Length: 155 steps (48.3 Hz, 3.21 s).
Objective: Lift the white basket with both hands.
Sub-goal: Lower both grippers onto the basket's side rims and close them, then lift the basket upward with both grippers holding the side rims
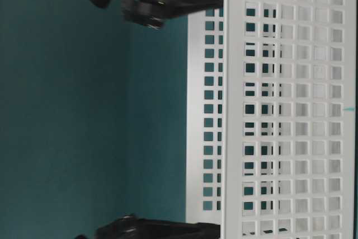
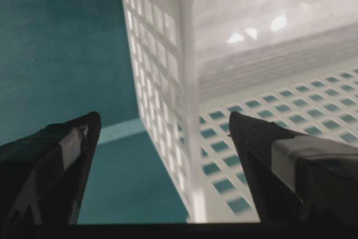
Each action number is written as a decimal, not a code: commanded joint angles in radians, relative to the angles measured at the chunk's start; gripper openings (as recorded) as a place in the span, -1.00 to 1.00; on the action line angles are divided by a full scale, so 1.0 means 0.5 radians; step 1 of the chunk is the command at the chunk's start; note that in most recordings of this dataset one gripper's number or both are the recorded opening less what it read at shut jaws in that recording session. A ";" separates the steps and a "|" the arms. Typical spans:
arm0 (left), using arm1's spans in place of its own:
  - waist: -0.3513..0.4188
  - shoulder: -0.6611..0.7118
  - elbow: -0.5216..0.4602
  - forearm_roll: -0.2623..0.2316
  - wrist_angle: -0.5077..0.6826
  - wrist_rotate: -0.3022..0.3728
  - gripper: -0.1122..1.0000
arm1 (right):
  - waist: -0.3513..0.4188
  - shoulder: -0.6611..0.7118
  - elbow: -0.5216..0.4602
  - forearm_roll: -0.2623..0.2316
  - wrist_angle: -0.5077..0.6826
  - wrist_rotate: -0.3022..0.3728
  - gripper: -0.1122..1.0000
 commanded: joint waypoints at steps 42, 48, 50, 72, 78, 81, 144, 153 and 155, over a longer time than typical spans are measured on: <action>-0.018 0.172 0.021 0.009 -0.227 -0.012 0.28 | 0.018 0.141 0.000 0.110 -0.104 0.021 0.45; -0.028 0.175 0.018 0.012 -0.227 -0.021 -0.30 | 0.015 0.141 0.000 0.156 -0.135 0.028 -0.19; -0.028 0.175 0.018 0.009 -0.227 -0.028 -0.45 | 0.012 0.141 0.003 0.156 -0.129 0.028 -0.38; -0.028 0.166 0.034 0.012 -0.224 0.003 -0.60 | -0.006 0.132 0.012 0.160 -0.110 0.015 -0.52; -0.031 0.095 0.040 0.009 -0.218 0.028 -0.60 | -0.009 0.107 0.000 0.160 -0.080 0.018 -0.52; -0.031 0.031 0.028 0.012 -0.218 0.028 -0.60 | -0.012 0.086 -0.015 0.160 -0.052 0.018 -0.52; -0.114 -0.503 -1.083 0.009 0.847 0.028 -0.60 | -0.034 -0.675 -0.963 0.273 1.040 0.040 -0.52; -0.107 -0.503 -1.215 0.009 0.847 0.034 -0.60 | -0.046 -0.675 -1.086 0.270 1.092 0.025 -0.52; -0.104 -0.506 -1.255 0.009 0.844 0.034 -0.60 | -0.043 -0.678 -1.117 0.270 1.098 0.025 -0.52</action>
